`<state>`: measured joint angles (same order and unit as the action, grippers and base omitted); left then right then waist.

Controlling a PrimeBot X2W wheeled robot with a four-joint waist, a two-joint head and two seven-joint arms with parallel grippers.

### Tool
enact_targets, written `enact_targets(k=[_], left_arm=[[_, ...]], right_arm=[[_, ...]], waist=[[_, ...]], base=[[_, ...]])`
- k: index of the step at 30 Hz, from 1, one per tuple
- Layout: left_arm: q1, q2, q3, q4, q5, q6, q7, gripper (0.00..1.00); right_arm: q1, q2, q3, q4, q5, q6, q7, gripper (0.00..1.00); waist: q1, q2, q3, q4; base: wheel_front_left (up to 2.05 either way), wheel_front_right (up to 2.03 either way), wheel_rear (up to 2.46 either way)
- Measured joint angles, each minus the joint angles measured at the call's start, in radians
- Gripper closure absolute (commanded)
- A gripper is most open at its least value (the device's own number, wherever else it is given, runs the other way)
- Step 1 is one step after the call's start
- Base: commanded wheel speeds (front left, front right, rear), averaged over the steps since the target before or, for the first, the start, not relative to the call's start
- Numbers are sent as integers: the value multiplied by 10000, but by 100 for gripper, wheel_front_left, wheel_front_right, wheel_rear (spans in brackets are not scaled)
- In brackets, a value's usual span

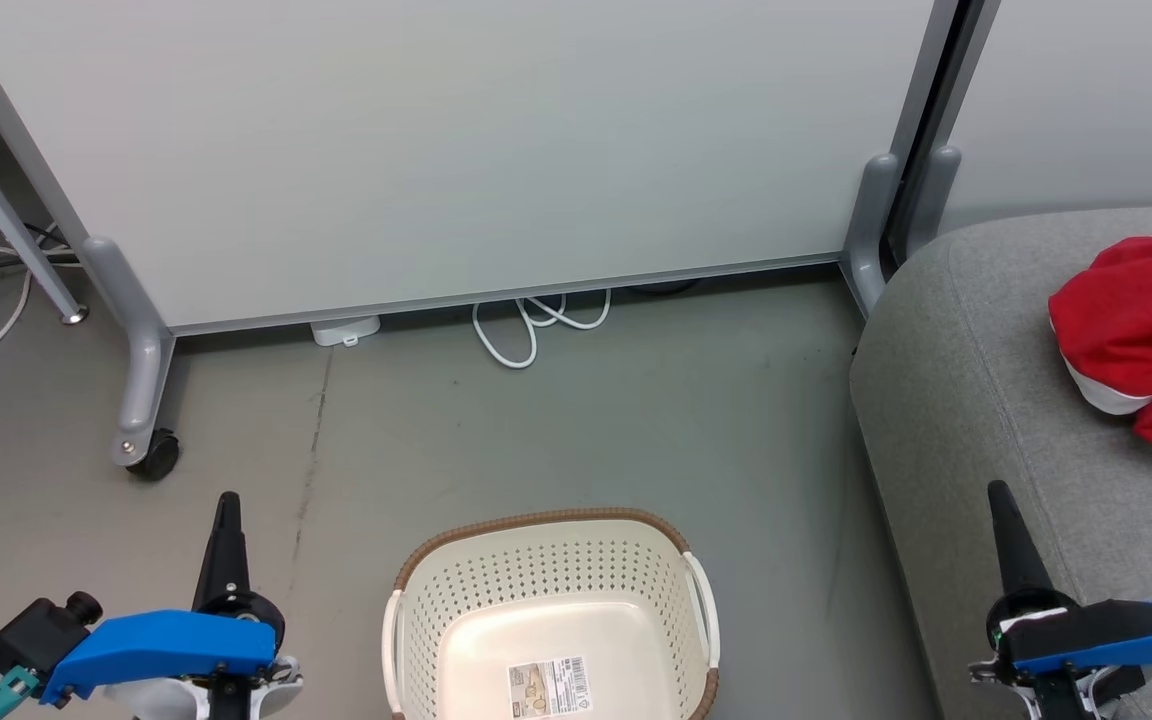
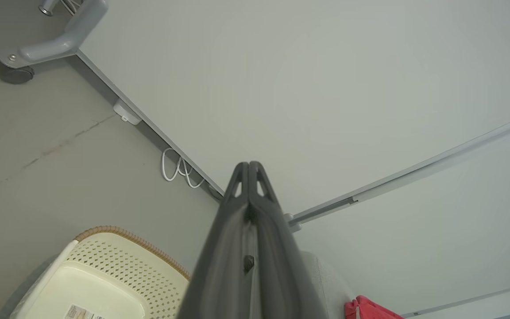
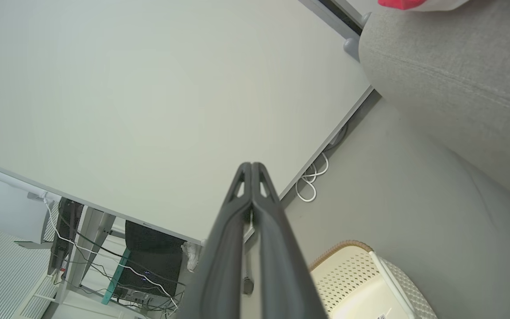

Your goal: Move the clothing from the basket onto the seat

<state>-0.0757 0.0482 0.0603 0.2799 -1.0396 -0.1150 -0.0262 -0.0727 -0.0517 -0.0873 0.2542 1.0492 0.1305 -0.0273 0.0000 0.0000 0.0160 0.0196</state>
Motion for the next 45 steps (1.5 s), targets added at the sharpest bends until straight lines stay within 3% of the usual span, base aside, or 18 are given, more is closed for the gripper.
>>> enact_targets(k=[45], left_arm=[[-204,6,382,-236,-4196,-90,1041,100]], right_arm=[[-223,4,-188,-61,4121,0,1053,100]], waist=[[0,0,-88,-133]], base=[[0,0,0]])
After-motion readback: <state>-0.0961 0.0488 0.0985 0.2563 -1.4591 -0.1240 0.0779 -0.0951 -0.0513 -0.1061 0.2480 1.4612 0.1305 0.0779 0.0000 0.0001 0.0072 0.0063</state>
